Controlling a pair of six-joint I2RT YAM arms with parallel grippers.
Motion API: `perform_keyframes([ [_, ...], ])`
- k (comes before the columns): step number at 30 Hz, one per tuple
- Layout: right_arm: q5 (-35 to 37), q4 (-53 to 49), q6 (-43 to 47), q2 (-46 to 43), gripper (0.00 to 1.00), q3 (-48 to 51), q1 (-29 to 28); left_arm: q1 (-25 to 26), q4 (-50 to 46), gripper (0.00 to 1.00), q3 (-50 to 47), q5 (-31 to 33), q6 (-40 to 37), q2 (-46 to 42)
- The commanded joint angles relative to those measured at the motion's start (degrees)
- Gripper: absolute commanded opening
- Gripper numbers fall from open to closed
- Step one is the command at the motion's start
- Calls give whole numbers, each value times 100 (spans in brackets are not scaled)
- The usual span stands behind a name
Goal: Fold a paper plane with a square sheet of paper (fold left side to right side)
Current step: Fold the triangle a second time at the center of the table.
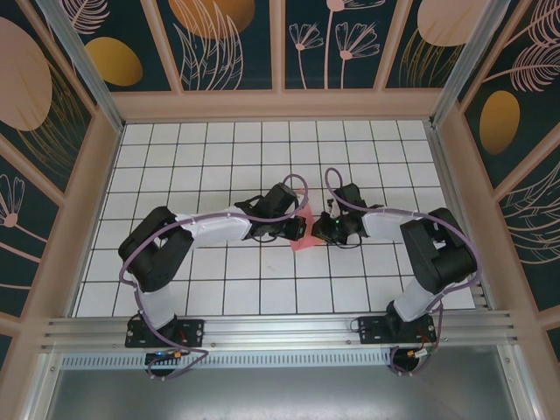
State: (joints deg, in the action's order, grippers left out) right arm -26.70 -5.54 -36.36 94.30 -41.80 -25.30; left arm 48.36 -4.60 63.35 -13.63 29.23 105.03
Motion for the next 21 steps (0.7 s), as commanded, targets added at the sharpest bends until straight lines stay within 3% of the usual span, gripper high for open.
perform_keyframes([
  [1,277,-320,118,125,13,-149,-45,-68,-151,7,-40,179,-70,-21],
  [21,468,-519,263,222,13,-187,-151,-222,-270,10,80,587,-331,421],
])
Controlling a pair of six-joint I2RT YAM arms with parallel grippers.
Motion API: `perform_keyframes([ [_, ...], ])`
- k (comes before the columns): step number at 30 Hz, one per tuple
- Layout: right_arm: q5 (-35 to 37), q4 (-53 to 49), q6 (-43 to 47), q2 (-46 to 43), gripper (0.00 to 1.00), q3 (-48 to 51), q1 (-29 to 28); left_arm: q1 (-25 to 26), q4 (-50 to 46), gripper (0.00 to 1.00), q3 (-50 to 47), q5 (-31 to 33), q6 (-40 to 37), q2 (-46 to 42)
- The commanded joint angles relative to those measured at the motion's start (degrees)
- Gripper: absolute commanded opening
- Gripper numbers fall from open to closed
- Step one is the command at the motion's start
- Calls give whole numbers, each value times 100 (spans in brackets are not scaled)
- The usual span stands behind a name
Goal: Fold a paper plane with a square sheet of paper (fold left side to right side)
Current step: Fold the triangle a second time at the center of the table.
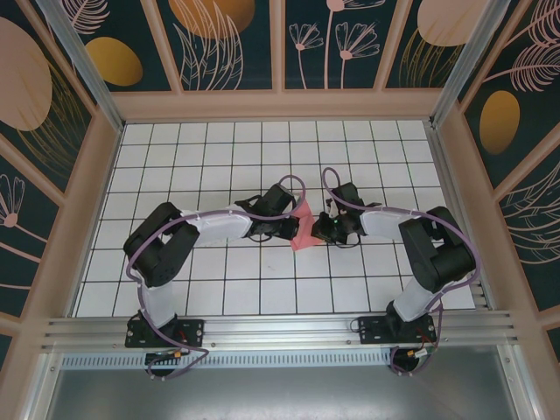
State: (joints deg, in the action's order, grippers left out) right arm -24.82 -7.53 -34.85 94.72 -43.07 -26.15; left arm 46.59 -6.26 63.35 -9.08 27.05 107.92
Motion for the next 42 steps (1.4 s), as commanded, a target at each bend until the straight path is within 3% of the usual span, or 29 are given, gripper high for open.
perform_keyframes([
  [1,278,-319,110,183,13,-61,-68,-51,-103,10,94,156,-117,165],
  [42,326,-376,187,189,15,-85,-92,-151,-58,13,204,175,-138,616],
])
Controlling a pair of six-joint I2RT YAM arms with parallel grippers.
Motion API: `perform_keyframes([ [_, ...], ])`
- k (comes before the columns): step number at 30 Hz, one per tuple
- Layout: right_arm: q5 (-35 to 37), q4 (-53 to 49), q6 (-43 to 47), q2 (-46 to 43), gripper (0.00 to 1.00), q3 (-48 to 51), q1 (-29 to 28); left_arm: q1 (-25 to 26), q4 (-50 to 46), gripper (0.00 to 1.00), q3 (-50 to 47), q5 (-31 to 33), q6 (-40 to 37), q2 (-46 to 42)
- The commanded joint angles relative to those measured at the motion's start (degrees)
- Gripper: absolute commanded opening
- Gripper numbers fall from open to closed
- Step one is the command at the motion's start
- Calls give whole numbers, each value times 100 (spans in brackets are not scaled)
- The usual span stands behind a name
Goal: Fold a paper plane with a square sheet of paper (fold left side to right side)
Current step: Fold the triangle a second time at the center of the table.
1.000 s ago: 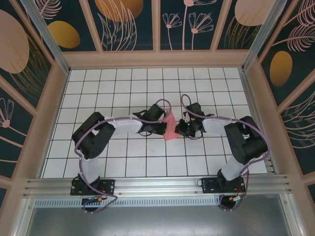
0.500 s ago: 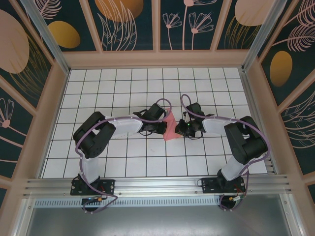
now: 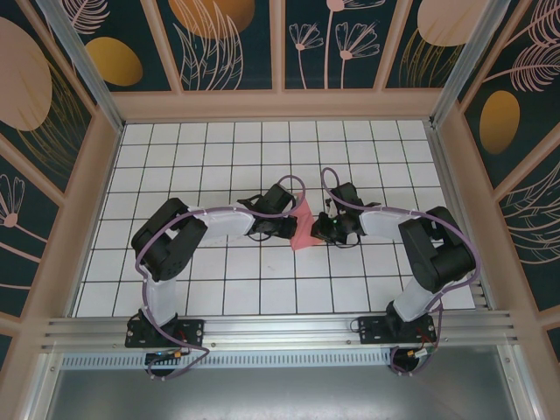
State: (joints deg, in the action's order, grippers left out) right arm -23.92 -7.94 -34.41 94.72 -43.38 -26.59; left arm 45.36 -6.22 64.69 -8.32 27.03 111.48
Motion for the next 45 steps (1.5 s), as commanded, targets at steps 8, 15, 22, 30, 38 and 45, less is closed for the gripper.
perform_keyframes([
  [8,50,-274,190,-27,17,-127,15,-32,-123,13,42,111,-164,354],
  [15,-364,-110,65,-637,17,-123,362,-28,-116,13,9,67,-163,388],
  [22,-758,529,-269,-261,15,-328,270,-26,-122,12,9,71,-163,369],
  [30,-799,866,-390,385,14,-725,108,-28,-160,8,18,195,-161,354],
  [38,-758,872,-364,711,14,-789,48,-28,-195,7,9,293,-163,361],
  [45,-658,816,-303,833,14,-781,26,-28,-281,5,4,472,-162,339],
])
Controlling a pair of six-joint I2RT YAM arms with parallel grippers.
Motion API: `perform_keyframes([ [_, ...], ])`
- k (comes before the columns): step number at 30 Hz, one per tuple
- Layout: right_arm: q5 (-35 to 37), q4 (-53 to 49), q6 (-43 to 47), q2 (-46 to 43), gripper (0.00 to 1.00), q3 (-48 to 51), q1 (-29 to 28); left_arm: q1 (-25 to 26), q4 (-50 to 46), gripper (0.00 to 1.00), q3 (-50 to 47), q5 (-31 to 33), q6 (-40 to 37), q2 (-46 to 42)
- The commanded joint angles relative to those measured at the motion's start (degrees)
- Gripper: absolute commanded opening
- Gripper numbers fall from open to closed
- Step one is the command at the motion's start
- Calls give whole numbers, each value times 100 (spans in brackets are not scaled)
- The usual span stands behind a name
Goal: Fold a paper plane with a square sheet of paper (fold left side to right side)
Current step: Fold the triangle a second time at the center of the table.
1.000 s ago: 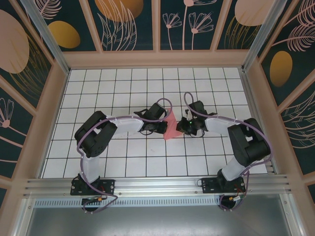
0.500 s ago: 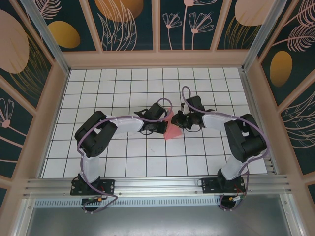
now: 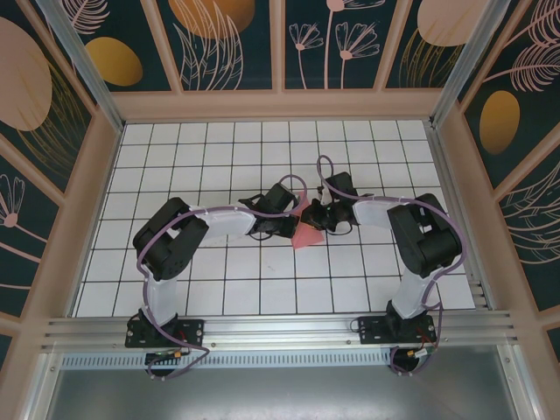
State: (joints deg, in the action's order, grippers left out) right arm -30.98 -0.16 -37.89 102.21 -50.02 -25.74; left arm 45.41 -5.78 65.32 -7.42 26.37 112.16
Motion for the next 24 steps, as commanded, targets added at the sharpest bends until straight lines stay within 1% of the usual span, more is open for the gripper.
perform_keyframes([
  [1,65,27,60,91,14,-109,-56,-34,-342,4,-63,415,-95,279],
  [8,188,-61,123,116,14,-102,-60,-30,-432,2,-54,609,-79,270],
  [24,400,-277,242,255,14,-76,-68,-32,-407,1,-30,604,-65,288],
])
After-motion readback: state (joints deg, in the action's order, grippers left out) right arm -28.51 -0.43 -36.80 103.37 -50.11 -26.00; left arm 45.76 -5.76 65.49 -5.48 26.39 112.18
